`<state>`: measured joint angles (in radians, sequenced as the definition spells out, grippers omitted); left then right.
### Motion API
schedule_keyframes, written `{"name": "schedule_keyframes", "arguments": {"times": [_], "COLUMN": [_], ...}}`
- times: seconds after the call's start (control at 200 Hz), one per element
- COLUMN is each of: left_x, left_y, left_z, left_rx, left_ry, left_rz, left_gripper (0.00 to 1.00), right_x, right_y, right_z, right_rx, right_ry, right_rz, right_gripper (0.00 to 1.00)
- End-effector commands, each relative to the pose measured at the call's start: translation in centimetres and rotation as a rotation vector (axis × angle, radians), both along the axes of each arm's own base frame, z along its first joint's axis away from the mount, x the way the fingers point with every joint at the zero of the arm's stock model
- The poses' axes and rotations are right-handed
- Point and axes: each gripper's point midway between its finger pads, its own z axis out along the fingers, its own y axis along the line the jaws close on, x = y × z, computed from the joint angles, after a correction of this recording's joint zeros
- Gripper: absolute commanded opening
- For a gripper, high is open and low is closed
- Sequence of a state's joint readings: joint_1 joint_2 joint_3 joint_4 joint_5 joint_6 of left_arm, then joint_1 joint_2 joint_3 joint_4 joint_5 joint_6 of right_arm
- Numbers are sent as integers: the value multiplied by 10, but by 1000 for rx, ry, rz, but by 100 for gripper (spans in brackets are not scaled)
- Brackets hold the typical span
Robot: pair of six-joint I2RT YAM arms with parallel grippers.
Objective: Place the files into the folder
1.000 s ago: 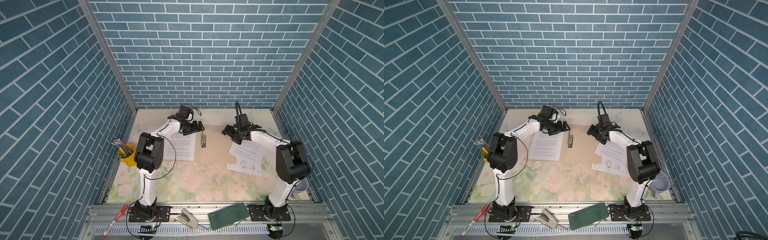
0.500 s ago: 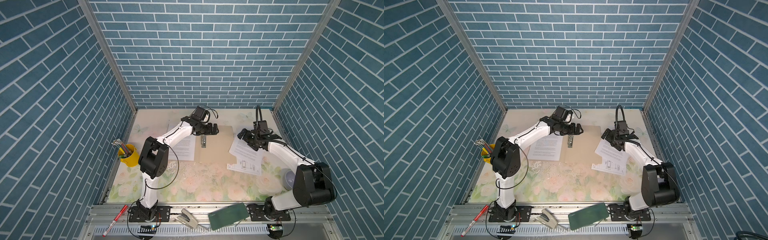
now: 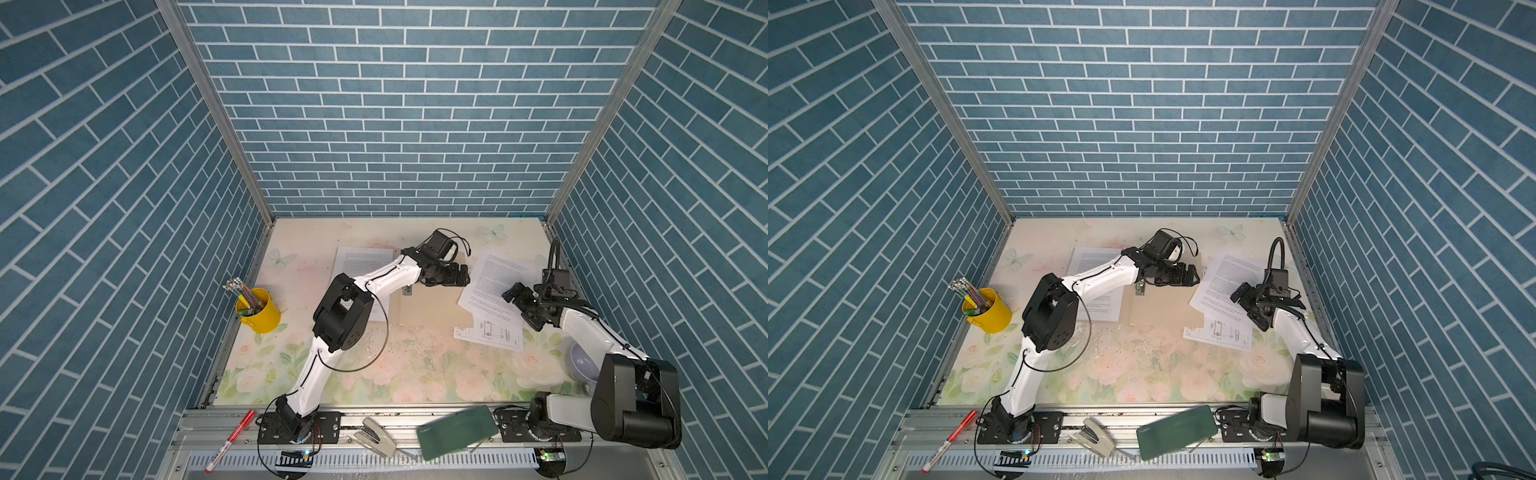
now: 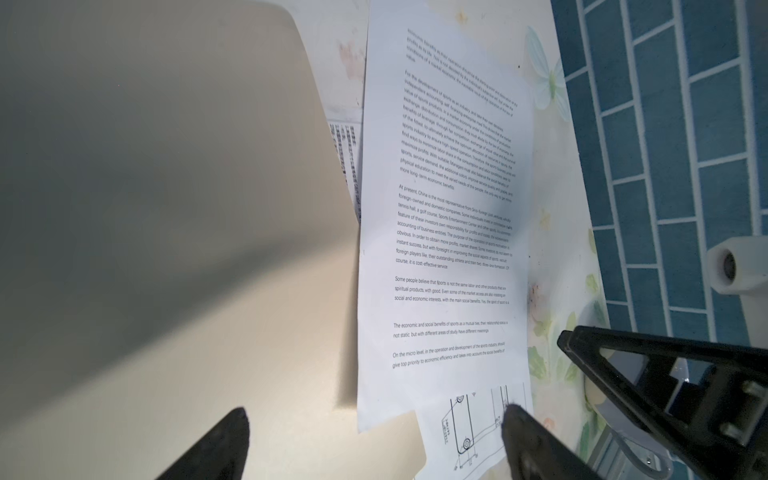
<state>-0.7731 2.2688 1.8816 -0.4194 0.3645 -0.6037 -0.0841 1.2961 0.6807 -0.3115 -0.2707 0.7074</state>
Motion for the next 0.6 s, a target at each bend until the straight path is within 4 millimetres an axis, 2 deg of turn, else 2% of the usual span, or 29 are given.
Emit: {"name": "schedule_keyframes", "arguments": {"times": [0.0, 0.16, 0.38, 0.595], "left_x": [-1, -1, 2, -4], "left_y": [-25, -35, -43, -49], "left_z": [2, -21, -35, -46], "left_rx": [-71, -76, -85, -100], "left_ry": [18, 79, 117, 171], "left_rz": [-6, -2, 8, 8], "left_gripper": [94, 87, 83, 75], "right_x": [-7, -12, -15, -18], "right_y": [3, 2, -1, -4], "right_z": [-7, -20, -25, -28], "right_rx": [38, 73, 90, 98], "right_ry": [-8, 12, 24, 42], "right_rz": [46, 46, 36, 28], "right_gripper": [94, 91, 90, 89]}}
